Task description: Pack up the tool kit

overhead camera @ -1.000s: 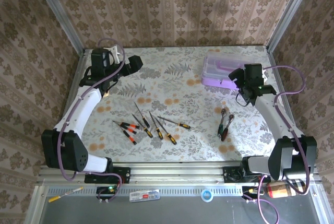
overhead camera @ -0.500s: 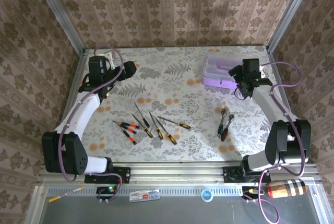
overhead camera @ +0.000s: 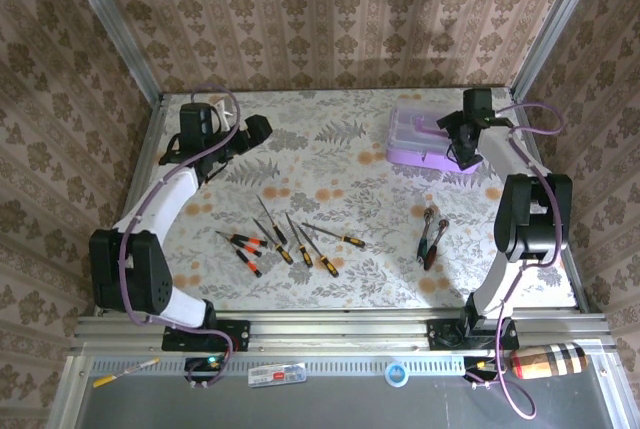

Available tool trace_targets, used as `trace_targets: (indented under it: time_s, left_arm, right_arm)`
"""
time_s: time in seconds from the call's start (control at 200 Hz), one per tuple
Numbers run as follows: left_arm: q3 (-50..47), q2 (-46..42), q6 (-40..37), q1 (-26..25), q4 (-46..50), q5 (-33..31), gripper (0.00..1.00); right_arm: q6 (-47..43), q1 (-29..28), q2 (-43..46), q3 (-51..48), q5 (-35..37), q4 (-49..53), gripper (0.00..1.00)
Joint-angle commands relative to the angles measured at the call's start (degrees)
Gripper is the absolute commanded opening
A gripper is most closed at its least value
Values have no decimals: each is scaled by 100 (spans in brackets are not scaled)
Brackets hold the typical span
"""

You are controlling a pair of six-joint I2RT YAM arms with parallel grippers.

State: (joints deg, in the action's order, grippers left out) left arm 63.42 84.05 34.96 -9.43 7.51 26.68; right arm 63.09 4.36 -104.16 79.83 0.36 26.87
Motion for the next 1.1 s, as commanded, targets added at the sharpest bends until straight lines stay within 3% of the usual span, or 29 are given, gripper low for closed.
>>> trace_targets:
  time_s: [0.0, 0.275, 0.635, 0.855, 1.095]
  left_arm:
    - [142, -311, -53, -74, 141, 37, 100]
    - [164, -391, -112, -205, 207, 21, 100]
    - [175, -398, -156, -239, 234, 17, 100]
    - [177, -391, -218, -287, 255, -23, 100]
    - [188, -381, -302, -361, 265, -30, 100]
  right_arm:
    - [421, -13, -353, 29, -515, 145, 92]
    - [-60, -277, -647, 212, -1443, 49, 83]
    - [-1192, -762, -1121, 767, -2155, 671, 81]
    - [-1652, -937, -1016, 642, -2185, 844, 81]
    - [-2543, -756, -788, 781, -1941, 1314, 82]
